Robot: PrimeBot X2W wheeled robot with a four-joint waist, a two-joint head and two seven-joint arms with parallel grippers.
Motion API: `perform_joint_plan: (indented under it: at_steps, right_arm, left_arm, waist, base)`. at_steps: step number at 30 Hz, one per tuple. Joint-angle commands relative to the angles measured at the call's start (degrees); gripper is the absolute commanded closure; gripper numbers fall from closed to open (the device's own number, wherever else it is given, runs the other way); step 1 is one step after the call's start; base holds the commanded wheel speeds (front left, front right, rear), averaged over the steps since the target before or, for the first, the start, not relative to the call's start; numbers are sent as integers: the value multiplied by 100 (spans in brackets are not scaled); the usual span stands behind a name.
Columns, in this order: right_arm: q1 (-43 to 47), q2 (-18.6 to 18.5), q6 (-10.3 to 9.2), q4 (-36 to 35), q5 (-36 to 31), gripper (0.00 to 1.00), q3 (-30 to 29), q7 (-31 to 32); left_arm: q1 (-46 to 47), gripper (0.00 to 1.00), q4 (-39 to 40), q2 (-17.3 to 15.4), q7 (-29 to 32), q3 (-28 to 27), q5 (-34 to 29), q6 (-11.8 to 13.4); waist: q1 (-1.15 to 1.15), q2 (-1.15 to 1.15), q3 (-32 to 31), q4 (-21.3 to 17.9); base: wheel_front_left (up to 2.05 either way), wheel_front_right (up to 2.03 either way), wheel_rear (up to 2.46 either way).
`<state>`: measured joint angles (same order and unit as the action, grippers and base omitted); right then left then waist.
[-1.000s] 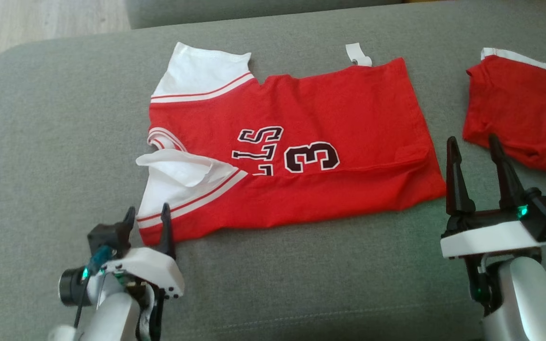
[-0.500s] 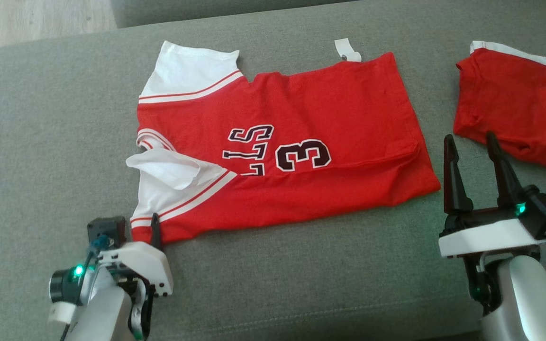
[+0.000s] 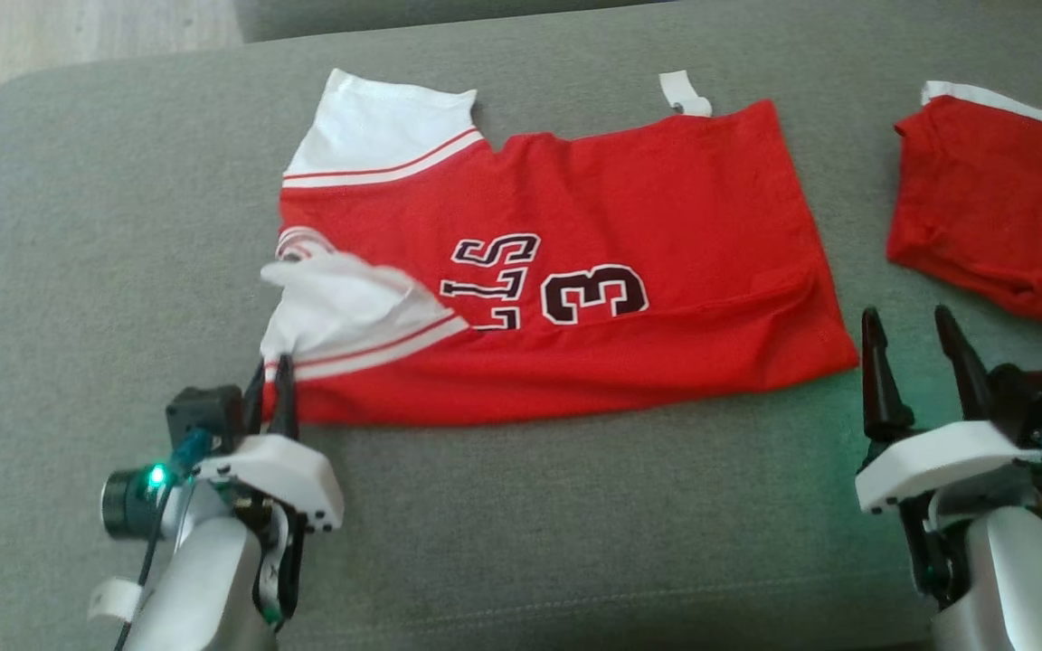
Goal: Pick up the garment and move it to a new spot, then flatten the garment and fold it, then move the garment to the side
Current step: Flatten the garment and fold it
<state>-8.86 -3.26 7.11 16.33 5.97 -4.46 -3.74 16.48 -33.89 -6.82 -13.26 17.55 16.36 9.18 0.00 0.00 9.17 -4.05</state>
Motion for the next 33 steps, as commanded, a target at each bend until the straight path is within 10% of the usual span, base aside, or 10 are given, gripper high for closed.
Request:
perform_joint_plan:
  at_steps: [1,27,28,30,33]
  right_arm:
    - [-247,22,37,-94,-24,0,69,75]
    - [-1379,37,37,2122,534,0,-290,742]
    - [-1399,37,37,2180,587,12,-256,743]
    - [-1435,37,37,2270,707,100,-159,729]
    - [-1469,38,37,2352,850,100,-25,669]
  left_arm:
    - [211,100,276,-120,-92,-239,-43,54]
    - [114,100,1282,15,-174,-100,-347,-61]
    - [118,100,1265,9,-174,-102,-354,-64]
    - [128,100,1240,-1,-174,-113,-362,-67]
    - [140,100,1195,-22,-174,-117,-386,-68]
  waist:
    - [0,0,25,52]
    - [0,0,388,518]
    - [0,0,397,510]
    - [0,0,409,489]
    - [0,0,412,454]
  base:
    - [0,0,0]
    - [0,0,0]
    - [0,0,0]
    - [0,0,0]
    - [0,0,0]
